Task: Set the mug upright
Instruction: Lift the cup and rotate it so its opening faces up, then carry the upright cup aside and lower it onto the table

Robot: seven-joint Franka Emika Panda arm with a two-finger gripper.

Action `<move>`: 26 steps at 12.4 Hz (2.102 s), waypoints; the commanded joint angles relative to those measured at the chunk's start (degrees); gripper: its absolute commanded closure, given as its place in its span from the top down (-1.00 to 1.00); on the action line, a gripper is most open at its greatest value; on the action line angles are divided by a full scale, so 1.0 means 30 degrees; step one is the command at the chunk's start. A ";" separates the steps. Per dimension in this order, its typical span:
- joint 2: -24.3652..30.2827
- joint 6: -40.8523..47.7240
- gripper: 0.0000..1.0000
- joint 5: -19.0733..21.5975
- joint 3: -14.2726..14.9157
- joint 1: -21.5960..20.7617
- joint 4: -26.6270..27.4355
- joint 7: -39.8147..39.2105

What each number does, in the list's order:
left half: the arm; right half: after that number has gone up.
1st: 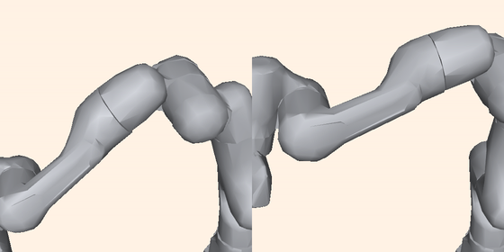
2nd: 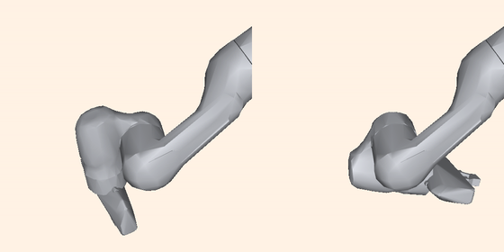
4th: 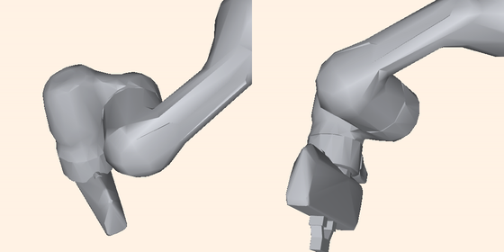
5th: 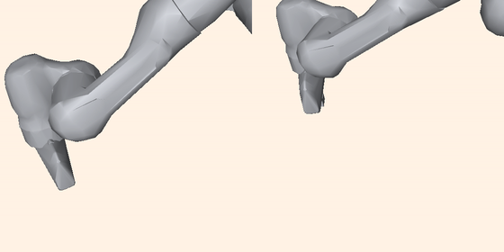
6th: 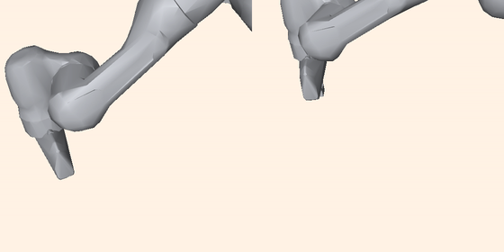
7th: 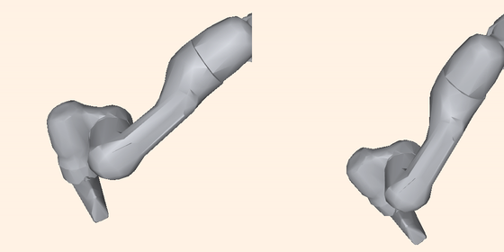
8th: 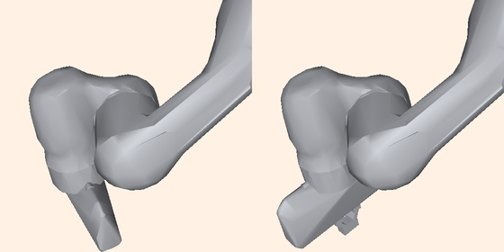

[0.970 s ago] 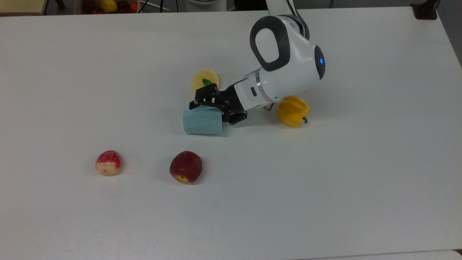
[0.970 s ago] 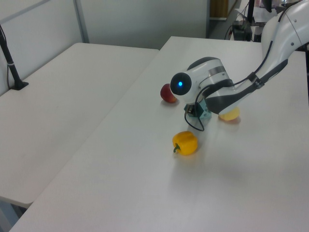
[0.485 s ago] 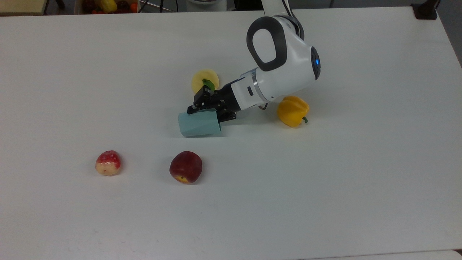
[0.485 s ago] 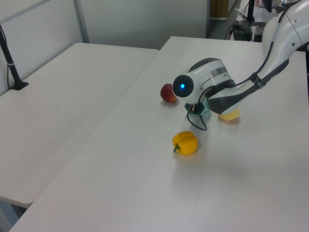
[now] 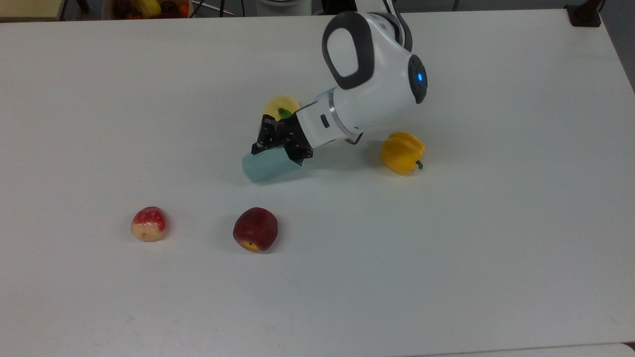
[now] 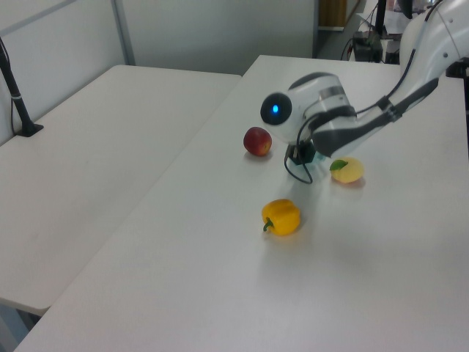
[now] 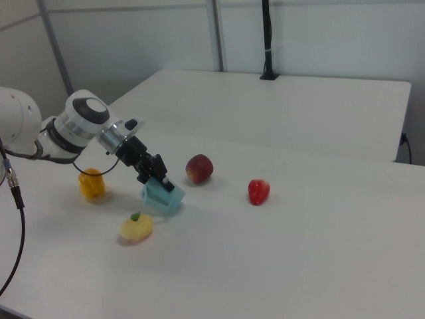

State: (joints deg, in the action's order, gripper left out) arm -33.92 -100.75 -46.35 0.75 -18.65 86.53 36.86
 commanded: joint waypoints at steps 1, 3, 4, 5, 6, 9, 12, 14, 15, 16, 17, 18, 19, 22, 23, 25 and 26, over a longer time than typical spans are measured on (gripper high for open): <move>0.2015 -0.0548 -1.00 0.4566 -0.0073 0.0883 0.0225 -0.3954; 0.2631 -0.0459 -1.00 0.6302 -0.0073 0.1235 -0.0013 -0.5131; 0.3331 -0.0430 -1.00 0.7673 -0.0102 0.1672 -0.0014 -0.6094; 0.4208 -0.0401 -1.00 0.9485 -0.0073 0.2112 -0.0014 -0.7264; 0.4797 -0.0285 -1.00 1.0490 -0.0044 0.2493 0.0015 -0.8146; 0.6819 0.1060 -1.00 1.4882 0.0423 0.4190 0.0597 -1.3524; 0.8315 0.1181 -1.00 1.7494 0.2789 0.4694 0.1975 -1.7431; 0.8786 0.1152 -1.00 1.7882 0.4837 0.4752 0.2618 -1.9249; 0.8817 0.1007 -1.00 1.7883 0.6096 0.4753 0.3319 -2.0360; 0.8788 0.0628 -1.00 1.7883 0.6747 0.4753 0.3819 -2.1444; 0.8672 -0.0361 -1.00 1.7883 0.7623 0.4753 0.4520 -2.2499; 0.8525 -0.1473 -1.00 1.7883 0.8299 0.4869 0.5223 -2.3148; 0.8060 -0.2210 -1.00 1.7883 0.8538 0.5218 0.5694 -2.3967; 0.6712 -0.3150 -1.00 1.7883 0.8540 0.5514 0.5669 -2.4736; 0.5953 -0.4199 -1.00 1.7883 0.8540 0.5514 0.5727 -2.4708; 0.4810 -0.4851 -1.00 1.7941 0.8453 0.5456 0.5641 -2.4678; 0.4484 -0.5144 -1.00 1.7941 0.8336 0.5427 0.5611 -2.4678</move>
State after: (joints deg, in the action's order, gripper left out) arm -18.03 -113.82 6.20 25.83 -1.75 103.50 -35.88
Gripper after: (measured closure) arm 0.894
